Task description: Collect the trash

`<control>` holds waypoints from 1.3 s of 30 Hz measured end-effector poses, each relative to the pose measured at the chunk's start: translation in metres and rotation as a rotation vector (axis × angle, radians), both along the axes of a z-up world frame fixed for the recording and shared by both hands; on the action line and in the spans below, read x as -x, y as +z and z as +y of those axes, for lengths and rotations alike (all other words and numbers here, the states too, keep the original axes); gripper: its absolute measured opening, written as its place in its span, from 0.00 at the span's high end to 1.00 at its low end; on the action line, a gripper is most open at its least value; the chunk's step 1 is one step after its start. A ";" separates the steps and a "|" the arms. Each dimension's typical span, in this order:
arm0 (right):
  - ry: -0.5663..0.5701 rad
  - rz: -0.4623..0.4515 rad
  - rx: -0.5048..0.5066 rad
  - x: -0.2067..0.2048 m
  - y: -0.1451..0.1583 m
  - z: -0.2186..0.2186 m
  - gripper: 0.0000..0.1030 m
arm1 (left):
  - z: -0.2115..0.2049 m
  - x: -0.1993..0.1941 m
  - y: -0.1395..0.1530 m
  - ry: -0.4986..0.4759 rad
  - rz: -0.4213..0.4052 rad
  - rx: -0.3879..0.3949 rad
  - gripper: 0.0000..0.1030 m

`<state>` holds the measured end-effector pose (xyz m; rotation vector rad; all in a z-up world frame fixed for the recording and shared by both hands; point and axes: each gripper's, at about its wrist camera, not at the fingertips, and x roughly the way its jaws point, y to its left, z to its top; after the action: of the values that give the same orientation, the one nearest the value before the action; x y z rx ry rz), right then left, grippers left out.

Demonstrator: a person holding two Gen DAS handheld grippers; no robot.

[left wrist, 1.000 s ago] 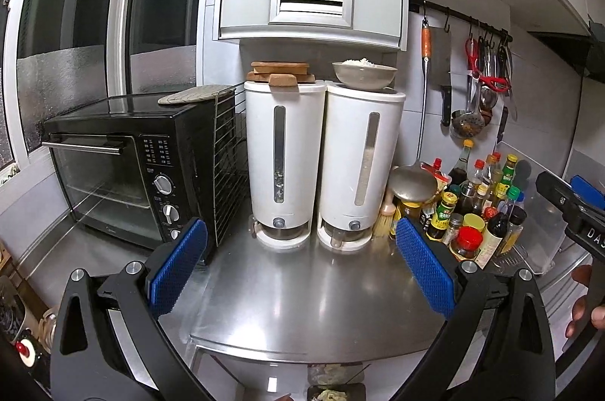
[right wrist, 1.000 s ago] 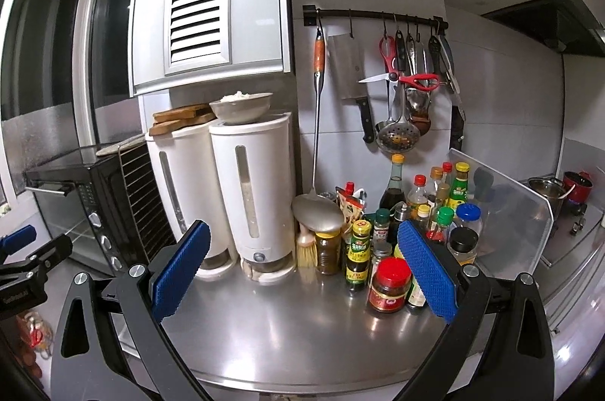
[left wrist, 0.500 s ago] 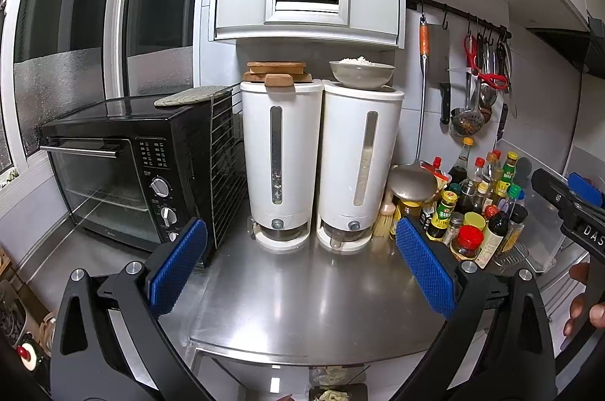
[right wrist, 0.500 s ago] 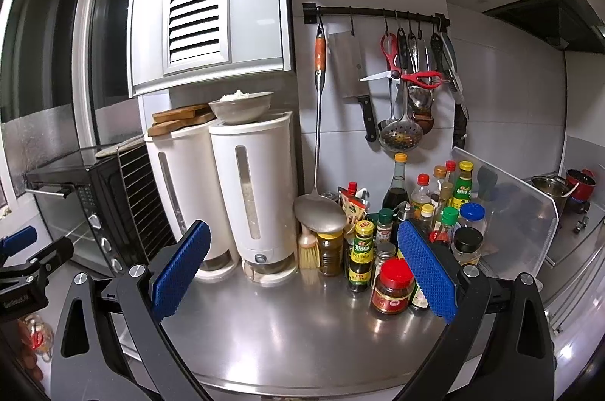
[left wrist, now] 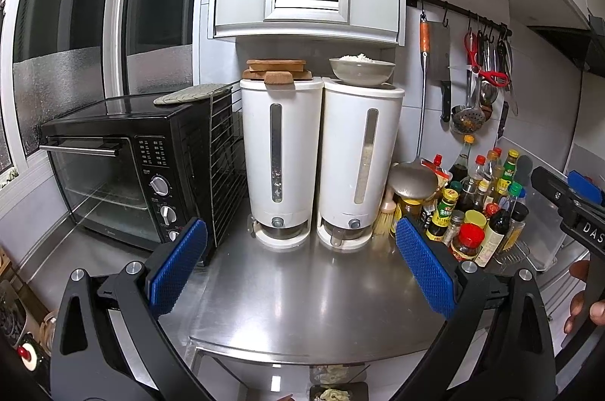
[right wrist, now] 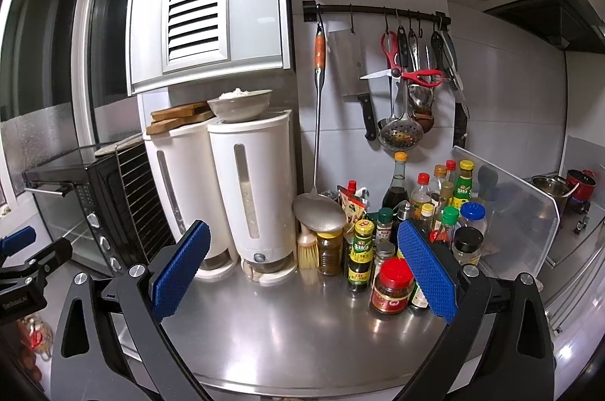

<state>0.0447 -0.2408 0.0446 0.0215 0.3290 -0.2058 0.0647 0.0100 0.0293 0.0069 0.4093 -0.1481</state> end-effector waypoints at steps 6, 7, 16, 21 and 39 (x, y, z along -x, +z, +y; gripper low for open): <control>0.001 -0.001 0.001 0.001 -0.001 -0.001 0.03 | 0.000 0.000 0.000 -0.001 0.000 -0.001 0.08; 0.002 -0.002 -0.001 0.001 -0.001 -0.002 0.03 | 0.000 0.000 0.000 0.000 0.000 -0.001 0.08; 0.002 -0.002 -0.004 0.002 -0.002 -0.004 0.03 | 0.004 -0.001 0.002 0.000 -0.003 0.001 0.08; 0.003 0.000 -0.005 0.002 -0.002 -0.005 0.03 | 0.002 -0.002 0.002 -0.001 -0.007 -0.024 0.08; 0.012 0.005 -0.018 0.002 -0.005 -0.007 0.03 | 0.004 -0.005 0.005 -0.024 0.005 0.011 0.08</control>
<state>0.0430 -0.2476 0.0394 0.0368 0.3359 -0.1913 0.0696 0.0141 0.0341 0.0007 0.4138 -0.1743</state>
